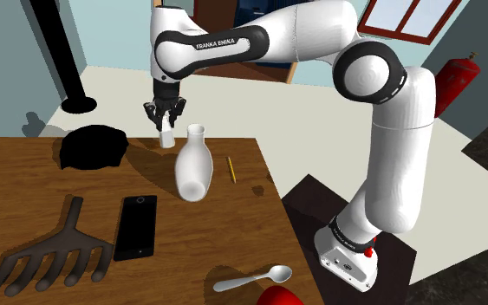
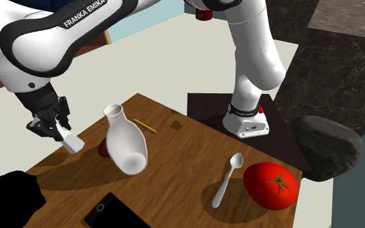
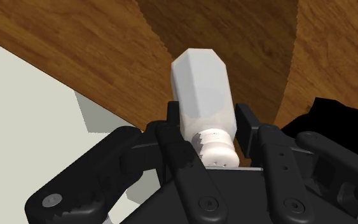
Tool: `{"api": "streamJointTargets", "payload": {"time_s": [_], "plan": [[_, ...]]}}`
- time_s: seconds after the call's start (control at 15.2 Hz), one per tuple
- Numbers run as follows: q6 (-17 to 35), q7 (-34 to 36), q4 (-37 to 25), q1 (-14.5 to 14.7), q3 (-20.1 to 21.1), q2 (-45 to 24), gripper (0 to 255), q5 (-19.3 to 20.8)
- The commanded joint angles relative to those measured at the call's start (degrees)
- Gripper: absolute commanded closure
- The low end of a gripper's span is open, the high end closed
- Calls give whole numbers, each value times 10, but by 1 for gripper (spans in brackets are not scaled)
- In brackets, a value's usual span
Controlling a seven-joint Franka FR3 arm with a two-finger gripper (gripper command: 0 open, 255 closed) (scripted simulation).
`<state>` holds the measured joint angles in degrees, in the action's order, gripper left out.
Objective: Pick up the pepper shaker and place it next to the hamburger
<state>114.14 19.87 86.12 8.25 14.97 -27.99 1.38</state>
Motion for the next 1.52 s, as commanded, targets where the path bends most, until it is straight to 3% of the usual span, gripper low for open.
{"api": "streamJointTargets", "payload": {"time_s": [0.0, 0.26, 0.79, 0.86, 1.19, 1.45], "plan": [[13, -2, 6, -1, -1, -6, 255, 1], [38, -2, 22, 0, -2, -16, 255, 3], [40, -2, 23, 0, -3, -17, 255, 3], [40, -2, 23, 0, -3, -17, 0, 3], [40, -2, 23, 0, -3, -17, 0, 3], [-22, -5, -16, -4, 0, 6, 0, -2]]}}
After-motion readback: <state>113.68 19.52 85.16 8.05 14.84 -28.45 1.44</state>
